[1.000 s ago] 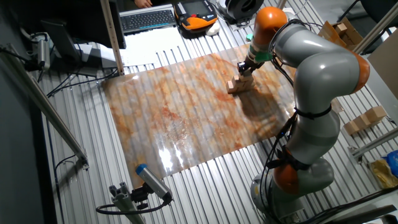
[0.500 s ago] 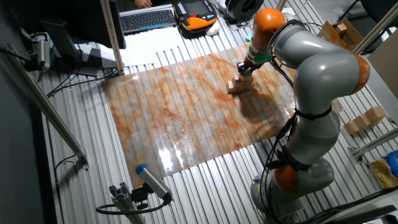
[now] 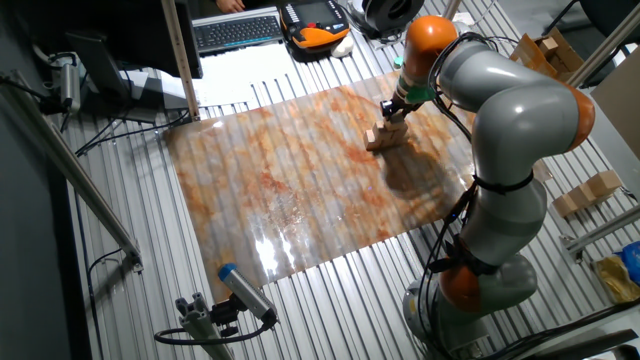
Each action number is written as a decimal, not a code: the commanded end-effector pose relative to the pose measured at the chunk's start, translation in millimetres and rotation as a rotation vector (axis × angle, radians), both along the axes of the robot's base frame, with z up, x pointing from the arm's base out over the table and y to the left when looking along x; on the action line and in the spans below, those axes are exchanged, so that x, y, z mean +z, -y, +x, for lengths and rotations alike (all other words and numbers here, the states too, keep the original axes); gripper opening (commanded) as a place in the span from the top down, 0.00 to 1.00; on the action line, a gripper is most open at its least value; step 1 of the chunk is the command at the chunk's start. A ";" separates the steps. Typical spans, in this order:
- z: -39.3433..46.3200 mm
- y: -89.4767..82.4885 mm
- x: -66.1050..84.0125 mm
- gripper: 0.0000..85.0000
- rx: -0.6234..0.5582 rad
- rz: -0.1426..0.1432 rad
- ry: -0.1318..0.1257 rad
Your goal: Stack the blocks into a pyramid shape
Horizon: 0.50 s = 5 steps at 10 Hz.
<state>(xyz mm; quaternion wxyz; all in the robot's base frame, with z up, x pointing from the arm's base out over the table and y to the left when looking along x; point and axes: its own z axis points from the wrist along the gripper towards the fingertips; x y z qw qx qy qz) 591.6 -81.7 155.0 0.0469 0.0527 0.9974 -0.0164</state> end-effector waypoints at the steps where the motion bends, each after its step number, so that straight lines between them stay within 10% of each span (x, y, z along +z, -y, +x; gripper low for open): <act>1: -0.1 0.1 -0.1 0.60 0.003 0.009 -0.004; 2: 0.0 0.0 0.0 0.60 -0.001 0.005 -0.010; 3: 0.2 -0.7 -0.4 0.40 -0.015 -0.014 -0.009; 5: 0.5 -0.7 -0.9 0.40 -0.020 -0.017 -0.011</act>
